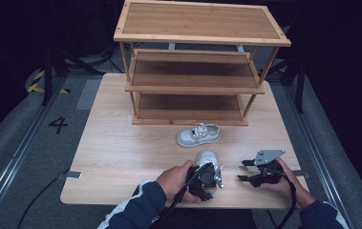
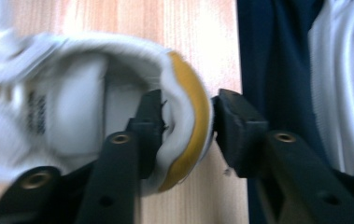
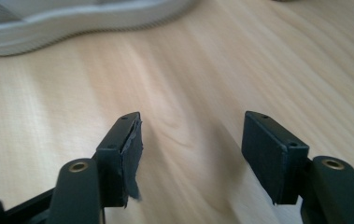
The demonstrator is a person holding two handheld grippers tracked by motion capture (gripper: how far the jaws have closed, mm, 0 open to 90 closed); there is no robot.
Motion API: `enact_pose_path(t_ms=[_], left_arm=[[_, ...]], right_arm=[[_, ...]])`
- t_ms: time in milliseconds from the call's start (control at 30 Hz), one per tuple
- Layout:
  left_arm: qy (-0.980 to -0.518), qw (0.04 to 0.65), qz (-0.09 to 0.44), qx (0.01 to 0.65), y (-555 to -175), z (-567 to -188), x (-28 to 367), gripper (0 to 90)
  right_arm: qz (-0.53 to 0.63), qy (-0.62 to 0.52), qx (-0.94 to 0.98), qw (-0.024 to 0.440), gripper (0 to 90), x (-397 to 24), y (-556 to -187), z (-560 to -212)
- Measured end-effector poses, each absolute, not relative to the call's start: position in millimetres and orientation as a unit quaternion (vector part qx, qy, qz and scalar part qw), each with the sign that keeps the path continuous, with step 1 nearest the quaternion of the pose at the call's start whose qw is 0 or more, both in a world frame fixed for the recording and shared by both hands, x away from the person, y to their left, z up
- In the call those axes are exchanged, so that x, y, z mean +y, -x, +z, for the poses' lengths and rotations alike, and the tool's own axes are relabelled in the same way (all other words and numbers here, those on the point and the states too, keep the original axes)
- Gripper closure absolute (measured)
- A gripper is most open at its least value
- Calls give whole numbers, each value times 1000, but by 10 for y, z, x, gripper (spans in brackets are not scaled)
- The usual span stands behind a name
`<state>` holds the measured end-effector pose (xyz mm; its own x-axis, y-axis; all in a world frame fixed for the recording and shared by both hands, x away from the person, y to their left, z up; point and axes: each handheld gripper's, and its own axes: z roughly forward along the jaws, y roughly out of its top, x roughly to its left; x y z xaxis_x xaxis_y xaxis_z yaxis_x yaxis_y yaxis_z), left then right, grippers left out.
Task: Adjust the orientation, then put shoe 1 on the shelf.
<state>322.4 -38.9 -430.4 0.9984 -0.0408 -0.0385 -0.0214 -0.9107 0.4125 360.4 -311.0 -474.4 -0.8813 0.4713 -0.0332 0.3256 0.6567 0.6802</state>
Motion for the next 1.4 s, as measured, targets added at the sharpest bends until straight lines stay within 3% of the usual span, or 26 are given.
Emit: enact_pose_path(t_ms=[133, 367, 900, 1400], left_arm=[[-978, 204, -39, -24, -3220, -4290, -321, 723], [-979, 196, -55, -20, -3268, -4286, -116, 743], [-981, 192, -16, 20, -3422, -4100, 382, 743], [-981, 186, 34, 48, -4102, -3823, 792, 742]], right_arm=[[355, -252, 891, 125, 398, -3239, -3661, -4706], [349, -275, 887, 127, 409, -3310, -3717, -4745], [363, -292, 876, 127, 399, -3369, -3808, -4789], [376, -290, 872, 120, 396, -3398, -3799, -4812]])
